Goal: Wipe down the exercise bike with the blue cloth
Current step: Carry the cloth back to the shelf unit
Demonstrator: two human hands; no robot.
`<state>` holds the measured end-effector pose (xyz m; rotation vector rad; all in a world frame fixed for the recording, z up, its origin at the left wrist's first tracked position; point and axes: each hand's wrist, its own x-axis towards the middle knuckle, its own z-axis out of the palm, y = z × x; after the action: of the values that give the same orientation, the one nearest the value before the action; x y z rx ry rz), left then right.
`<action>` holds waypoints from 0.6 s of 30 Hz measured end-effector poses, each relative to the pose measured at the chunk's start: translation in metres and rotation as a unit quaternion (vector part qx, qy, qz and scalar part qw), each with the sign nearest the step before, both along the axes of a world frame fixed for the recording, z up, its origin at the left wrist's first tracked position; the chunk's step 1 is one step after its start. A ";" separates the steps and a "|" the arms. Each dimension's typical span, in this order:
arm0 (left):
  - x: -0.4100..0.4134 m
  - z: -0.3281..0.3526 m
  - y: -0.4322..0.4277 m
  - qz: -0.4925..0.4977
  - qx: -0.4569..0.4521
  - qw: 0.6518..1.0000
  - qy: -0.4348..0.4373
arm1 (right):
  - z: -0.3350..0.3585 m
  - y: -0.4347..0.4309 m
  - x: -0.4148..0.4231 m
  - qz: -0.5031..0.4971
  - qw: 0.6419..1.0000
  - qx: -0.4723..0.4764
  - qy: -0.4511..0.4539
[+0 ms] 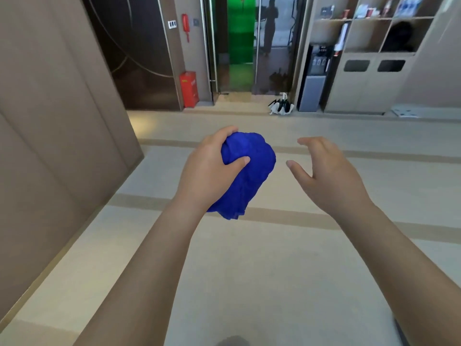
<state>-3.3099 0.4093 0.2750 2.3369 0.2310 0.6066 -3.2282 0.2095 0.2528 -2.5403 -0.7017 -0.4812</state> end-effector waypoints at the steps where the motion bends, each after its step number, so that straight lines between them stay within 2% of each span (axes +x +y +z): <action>1: 0.014 -0.001 -0.005 -0.010 -0.001 1.000 0.000 | -0.001 -0.010 0.009 -0.022 1.000 0.001 0.000; 10: 0.164 -0.032 -0.033 -0.061 -0.019 0.998 0.007 | -0.035 -0.061 0.132 -0.157 0.986 -0.052 0.000; 18: 0.332 -0.052 -0.021 -0.074 -0.051 0.996 0.030 | -0.049 -0.041 0.306 -0.168 0.981 -0.092 0.007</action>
<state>-2.9774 0.3881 0.2234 2.2524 0.1117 0.4435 -2.9225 0.1682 0.2038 -2.8504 -0.3208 -0.5286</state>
